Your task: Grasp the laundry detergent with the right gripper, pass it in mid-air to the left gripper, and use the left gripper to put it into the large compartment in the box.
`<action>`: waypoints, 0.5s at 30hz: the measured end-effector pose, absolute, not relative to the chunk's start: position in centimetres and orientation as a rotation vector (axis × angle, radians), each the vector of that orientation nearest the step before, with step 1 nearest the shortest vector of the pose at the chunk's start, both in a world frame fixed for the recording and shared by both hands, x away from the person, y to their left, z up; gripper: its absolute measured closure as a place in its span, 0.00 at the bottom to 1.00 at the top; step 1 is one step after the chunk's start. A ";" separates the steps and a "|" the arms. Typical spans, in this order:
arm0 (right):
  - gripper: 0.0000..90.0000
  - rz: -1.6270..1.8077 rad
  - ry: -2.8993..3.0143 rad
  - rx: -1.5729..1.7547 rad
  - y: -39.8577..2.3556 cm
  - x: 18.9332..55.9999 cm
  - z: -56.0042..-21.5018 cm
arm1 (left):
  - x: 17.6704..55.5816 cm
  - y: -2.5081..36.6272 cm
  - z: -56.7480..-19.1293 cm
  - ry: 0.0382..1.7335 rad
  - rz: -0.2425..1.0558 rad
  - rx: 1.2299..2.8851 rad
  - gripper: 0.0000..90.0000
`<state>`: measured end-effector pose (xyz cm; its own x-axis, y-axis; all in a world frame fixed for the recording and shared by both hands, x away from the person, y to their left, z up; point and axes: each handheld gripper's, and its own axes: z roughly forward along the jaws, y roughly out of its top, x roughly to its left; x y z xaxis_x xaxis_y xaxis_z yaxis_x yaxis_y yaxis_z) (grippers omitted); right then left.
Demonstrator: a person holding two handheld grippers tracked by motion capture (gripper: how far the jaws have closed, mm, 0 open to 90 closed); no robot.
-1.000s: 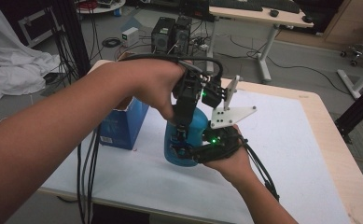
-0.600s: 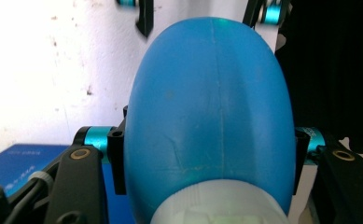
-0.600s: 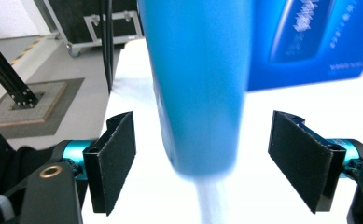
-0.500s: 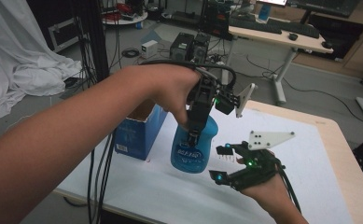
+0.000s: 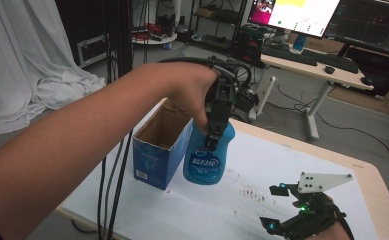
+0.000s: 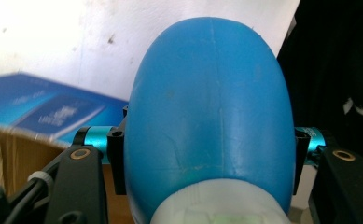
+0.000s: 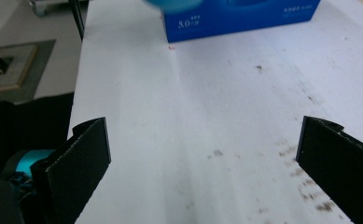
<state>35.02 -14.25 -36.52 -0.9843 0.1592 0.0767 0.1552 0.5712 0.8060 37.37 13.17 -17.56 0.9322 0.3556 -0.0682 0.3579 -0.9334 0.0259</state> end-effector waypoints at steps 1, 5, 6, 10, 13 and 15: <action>0.01 1.404 2.795 0.281 -14.5 35.1 -36.3 | 37.5 13.5 -17.2 0.592 -0.097 3.045 0.43; 0.01 1.339 2.833 0.284 -15.1 35.4 -35.8 | 38.0 15.1 -15.6 0.724 -0.099 2.992 0.43; 0.01 1.329 2.833 0.274 -15.2 35.5 -35.7 | 38.1 15.6 -15.1 0.779 -0.099 2.971 0.43; 0.01 1.296 2.838 0.286 -15.9 35.8 -34.9 | 38.6 17.5 -13.1 0.993 -0.085 2.870 0.43; 0.01 1.281 2.848 0.289 -16.3 36.0 -34.6 | 38.8 18.7 -12.0 1.159 -0.056 2.792 0.43; 0.01 1.268 2.853 0.292 -16.5 36.1 -34.5 | 38.9 19.4 -11.3 1.252 -0.024 2.755 0.43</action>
